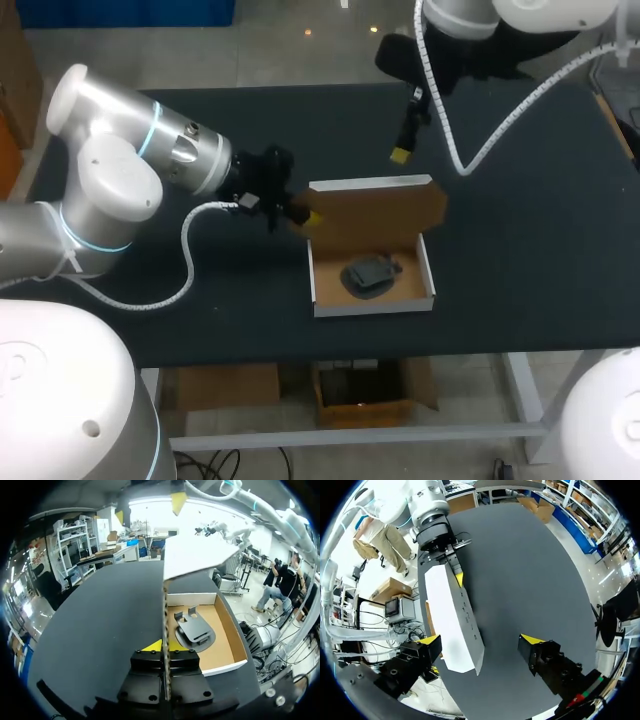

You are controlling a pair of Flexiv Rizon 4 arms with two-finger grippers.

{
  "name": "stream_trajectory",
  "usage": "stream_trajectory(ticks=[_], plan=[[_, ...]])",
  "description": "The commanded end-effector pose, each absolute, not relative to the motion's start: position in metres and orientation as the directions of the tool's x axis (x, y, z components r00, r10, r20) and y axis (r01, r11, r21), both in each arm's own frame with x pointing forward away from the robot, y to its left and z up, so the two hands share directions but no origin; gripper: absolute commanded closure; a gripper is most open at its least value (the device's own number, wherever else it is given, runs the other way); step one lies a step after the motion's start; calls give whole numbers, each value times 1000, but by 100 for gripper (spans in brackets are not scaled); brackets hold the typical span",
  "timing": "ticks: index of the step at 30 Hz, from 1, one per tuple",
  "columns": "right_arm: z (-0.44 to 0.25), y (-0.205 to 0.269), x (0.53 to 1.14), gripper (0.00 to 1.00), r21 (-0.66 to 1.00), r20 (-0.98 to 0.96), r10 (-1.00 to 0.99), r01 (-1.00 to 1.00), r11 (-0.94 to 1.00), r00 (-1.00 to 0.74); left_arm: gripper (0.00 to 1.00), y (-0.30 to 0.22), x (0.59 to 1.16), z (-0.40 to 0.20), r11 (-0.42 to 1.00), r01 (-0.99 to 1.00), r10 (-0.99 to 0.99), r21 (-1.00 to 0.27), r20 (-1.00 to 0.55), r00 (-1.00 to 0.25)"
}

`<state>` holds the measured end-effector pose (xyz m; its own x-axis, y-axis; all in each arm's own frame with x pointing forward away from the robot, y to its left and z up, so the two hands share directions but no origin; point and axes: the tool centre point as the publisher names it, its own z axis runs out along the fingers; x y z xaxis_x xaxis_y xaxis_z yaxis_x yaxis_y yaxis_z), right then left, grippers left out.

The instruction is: Assemble the packaging by folding the flat box into shape, placing the metal phone stand inside, and closing the box properly

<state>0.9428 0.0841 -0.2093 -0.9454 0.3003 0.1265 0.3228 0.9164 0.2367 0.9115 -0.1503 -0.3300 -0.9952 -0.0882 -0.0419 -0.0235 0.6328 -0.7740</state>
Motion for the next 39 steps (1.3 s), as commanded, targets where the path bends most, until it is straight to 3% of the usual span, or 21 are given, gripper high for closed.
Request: stream_trajectory(ticks=[1, 21, 39], plan=[[-210, 80, 945, 0, 233, 161, 333, 364, 902, -929, 100, -153, 904, -333, 644, -2, -94, -765, -77, -993], [-232, 52, 904, 0, 147, 460, 654, 778, 611, -600, 100, -157, 884, -342, 686, 219, -43, -694, -339, -940], [-234, 49, 895, 0, 111, 465, 689, 809, 578, -556, 100, -156, 880, -350, 706, 267, -29, -656, -404, -914]])
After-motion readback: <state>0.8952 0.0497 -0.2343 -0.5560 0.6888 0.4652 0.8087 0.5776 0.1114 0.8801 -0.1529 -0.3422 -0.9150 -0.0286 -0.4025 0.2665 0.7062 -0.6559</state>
